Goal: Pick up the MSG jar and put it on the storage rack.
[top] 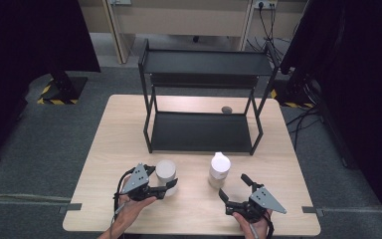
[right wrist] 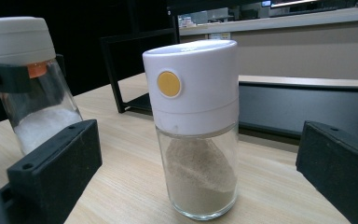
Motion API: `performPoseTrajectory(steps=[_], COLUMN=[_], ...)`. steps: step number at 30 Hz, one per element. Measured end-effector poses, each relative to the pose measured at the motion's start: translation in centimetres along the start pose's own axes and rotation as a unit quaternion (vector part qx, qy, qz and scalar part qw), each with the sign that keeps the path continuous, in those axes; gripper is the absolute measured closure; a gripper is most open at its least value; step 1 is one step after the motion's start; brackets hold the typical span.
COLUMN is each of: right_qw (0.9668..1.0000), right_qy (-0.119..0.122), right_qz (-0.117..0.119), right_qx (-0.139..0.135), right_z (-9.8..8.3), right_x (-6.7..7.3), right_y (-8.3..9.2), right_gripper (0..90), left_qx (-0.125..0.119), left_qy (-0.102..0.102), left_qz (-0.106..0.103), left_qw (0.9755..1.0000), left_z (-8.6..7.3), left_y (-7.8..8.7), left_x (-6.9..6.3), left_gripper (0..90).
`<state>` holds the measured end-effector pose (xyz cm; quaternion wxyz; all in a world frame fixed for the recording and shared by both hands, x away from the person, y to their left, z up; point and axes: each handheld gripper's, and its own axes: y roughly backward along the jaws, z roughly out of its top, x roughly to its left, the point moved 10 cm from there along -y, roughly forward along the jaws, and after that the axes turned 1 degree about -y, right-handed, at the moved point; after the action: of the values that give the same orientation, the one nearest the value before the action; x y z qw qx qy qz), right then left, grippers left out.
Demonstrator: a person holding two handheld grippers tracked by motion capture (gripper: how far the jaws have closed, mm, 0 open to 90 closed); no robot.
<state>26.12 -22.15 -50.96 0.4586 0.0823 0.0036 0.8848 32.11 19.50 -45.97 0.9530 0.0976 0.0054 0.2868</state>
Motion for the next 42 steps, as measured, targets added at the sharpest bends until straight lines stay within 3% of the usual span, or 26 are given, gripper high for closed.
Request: performPoseTrajectory(steps=[26, 42], right_qw=[1.0, 1.0], right_qy=[-0.001, -0.001], right_qz=[-0.002, -0.001], right_qx=[-0.002, -0.001], right_z=[0.0, 0.0], right_x=[-0.1, -0.1], right_y=[0.1, 0.0], right_gripper=[0.3, 0.3], left_qx=[-0.006, -0.014], left_qy=[-0.008, -0.006], left_qz=[0.007, -0.007], left_qw=[0.9999, 0.9999], left_z=[3.9, 7.6], left_y=[0.7, 1.1], left_x=[1.0, 2.1], left_gripper=[35.0, 35.0])
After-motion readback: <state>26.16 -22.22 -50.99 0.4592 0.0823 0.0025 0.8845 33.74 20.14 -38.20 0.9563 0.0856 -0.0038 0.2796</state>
